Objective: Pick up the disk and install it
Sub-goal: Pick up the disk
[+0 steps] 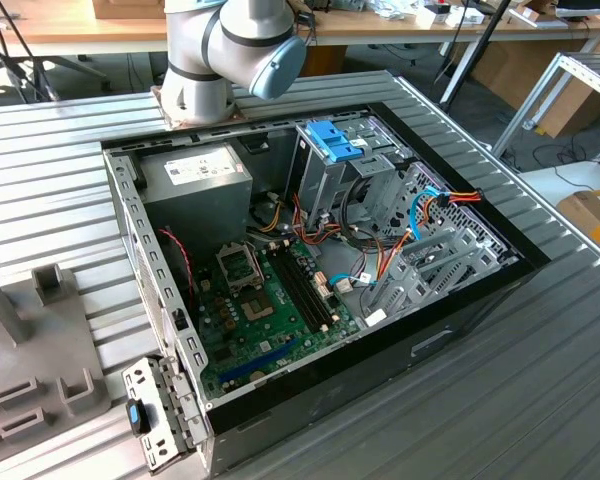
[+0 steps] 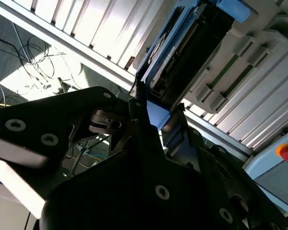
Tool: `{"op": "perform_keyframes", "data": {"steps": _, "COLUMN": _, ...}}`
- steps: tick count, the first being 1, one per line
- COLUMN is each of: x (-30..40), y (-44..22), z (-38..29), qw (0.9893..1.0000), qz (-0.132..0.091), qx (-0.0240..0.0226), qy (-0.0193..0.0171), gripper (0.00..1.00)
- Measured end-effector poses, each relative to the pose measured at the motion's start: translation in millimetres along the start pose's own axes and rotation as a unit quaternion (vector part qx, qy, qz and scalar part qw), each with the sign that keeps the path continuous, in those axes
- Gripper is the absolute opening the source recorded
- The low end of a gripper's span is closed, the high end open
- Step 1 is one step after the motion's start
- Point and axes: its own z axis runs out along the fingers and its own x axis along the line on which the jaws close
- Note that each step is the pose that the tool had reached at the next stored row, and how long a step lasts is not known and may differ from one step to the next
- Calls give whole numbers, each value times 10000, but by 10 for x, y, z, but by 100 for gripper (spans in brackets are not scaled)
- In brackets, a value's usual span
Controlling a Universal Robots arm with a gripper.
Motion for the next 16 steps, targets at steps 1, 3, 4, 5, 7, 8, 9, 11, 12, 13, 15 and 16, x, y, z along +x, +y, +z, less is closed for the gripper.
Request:
{"op": "perform_keyframes", "data": {"steps": 1, "x": -1, "y": 0, "z": -25, "qw": 10000, "qz": 0, "qx": 1, "qy": -6, "gripper": 36}}
{"op": "perform_keyframes", "data": {"steps": 3, "x": -5, "y": 0, "z": -110, "qw": 10000, "qz": 0, "qx": 5, "qy": -26, "gripper": 36}}
{"op": "perform_keyframes", "data": {"steps": 4, "x": -6, "y": 0, "z": -141, "qw": 10000, "qz": 0, "qx": 5, "qy": -32, "gripper": 36}}
{"op": "perform_keyframes", "data": {"steps": 5, "x": -7, "y": 0, "z": -170, "qw": 10000, "qz": 0, "qx": 6, "qy": -37, "gripper": 36}}
{"op": "perform_keyframes", "data": {"steps": 7, "x": -10, "y": -1, "z": -230, "qw": 10000, "qz": 0, "qx": 9, "qy": -49, "gripper": 36}}
{"op": "perform_keyframes", "data": {"steps": 8, "x": -12, "y": -1, "z": -267, "qw": 10000, "qz": 0, "qx": 9, "qy": -55, "gripper": 36}}
{"op": "perform_keyframes", "data": {"steps": 9, "x": -13, "y": -1, "z": -299, "qw": 10000, "qz": 0, "qx": 10, "qy": -60, "gripper": 36}}
{"op": "perform_keyframes", "data": {"steps": 11, "x": -16, "y": -2, "z": -356, "qw": 10000, "qz": 0, "qx": 13, "qy": -72, "gripper": 36}}
{"op": "perform_keyframes", "data": {"steps": 12, "x": -16, "y": -2, "z": -372, "qw": 10000, "qz": 0, "qx": 13, "qy": -76, "gripper": 36}}
{"op": "perform_keyframes", "data": {"steps": 13, "x": -17, "y": -2, "z": -381, "qw": 10000, "qz": 0, "qx": 13, "qy": -79, "gripper": 36}}
{"op": "perform_keyframes", "data": {"steps": 15, "x": -17, "y": -2, "z": -385, "qw": 10000, "qz": 0, "qx": 13, "qy": -80, "gripper": 36}}
{"op": "perform_keyframes", "data": {"steps": 16, "x": -17, "y": -2, "z": -385, "qw": 10000, "qz": 0, "qx": 14, "qy": -81, "gripper": 36}}
